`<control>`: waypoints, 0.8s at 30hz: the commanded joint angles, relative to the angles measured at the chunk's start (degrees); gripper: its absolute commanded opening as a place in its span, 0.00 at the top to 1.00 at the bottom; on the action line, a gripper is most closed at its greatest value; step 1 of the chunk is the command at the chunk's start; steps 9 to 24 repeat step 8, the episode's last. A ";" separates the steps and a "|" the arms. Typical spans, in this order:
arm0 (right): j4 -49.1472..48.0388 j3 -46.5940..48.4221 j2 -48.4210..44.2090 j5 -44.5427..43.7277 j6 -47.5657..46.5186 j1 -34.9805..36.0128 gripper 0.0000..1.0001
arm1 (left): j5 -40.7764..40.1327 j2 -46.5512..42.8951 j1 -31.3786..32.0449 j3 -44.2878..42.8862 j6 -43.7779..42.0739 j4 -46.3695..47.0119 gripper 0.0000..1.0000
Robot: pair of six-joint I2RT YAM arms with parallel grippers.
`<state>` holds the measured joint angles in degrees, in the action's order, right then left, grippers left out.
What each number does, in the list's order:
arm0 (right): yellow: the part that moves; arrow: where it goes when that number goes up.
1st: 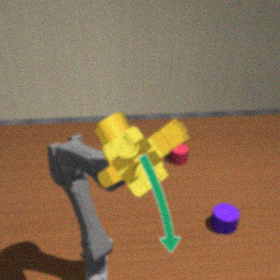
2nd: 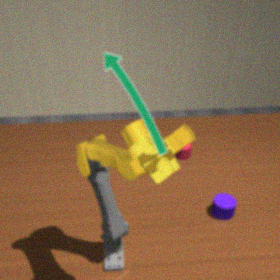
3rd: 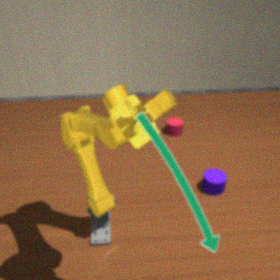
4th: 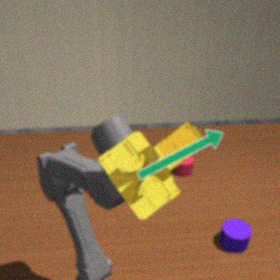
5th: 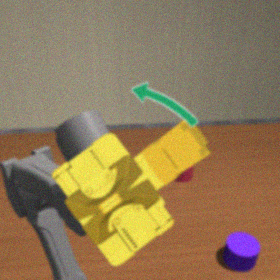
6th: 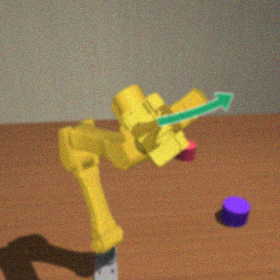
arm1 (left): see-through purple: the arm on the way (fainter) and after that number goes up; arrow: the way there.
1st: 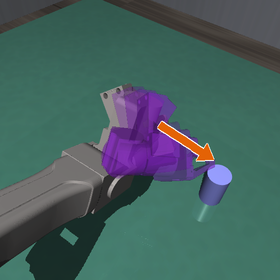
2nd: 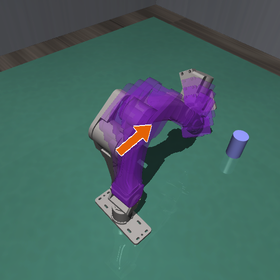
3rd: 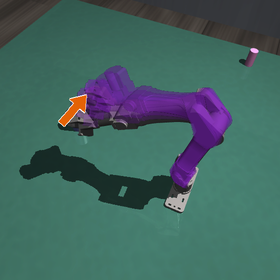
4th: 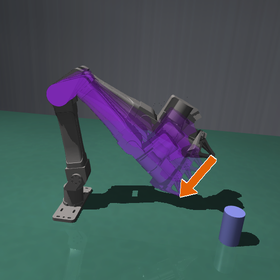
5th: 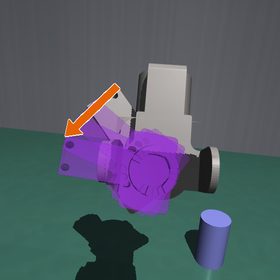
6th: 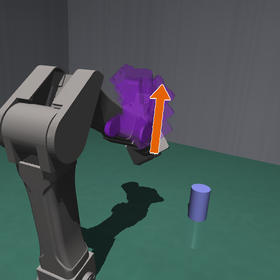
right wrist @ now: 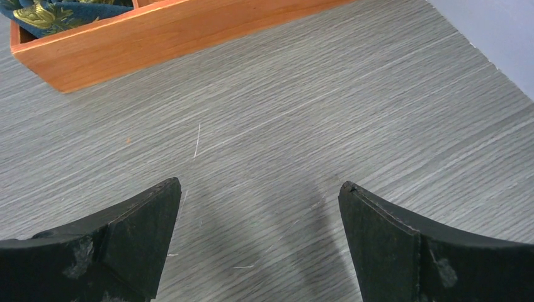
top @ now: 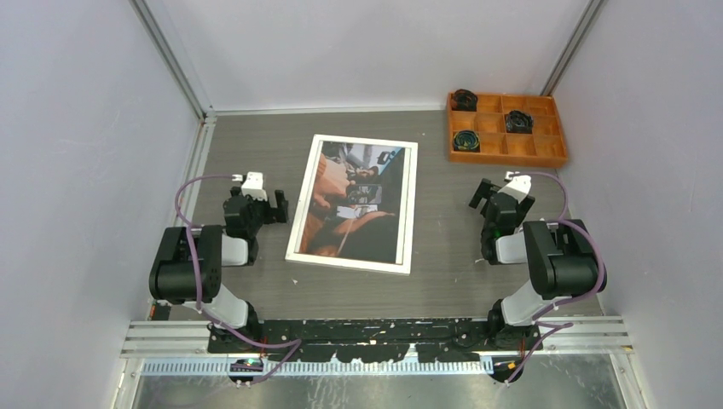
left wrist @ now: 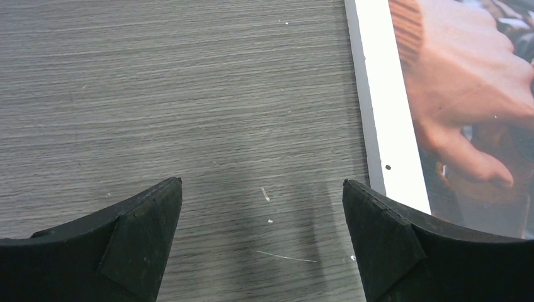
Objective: Put the photo into the frame
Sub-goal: Reset both arms
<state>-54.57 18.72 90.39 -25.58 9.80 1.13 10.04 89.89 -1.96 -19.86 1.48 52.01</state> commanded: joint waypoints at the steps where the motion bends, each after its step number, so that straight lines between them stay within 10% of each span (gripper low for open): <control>1: -1.71 0.70 -1.34 0.70 0.38 0.09 0.00 | -1.70 -1.03 -0.17 -1.48 0.33 1.61 0.00; 24: -2.12 0.75 -1.25 0.73 0.32 0.05 0.00 | -2.56 -1.16 0.33 -1.66 0.14 0.89 0.00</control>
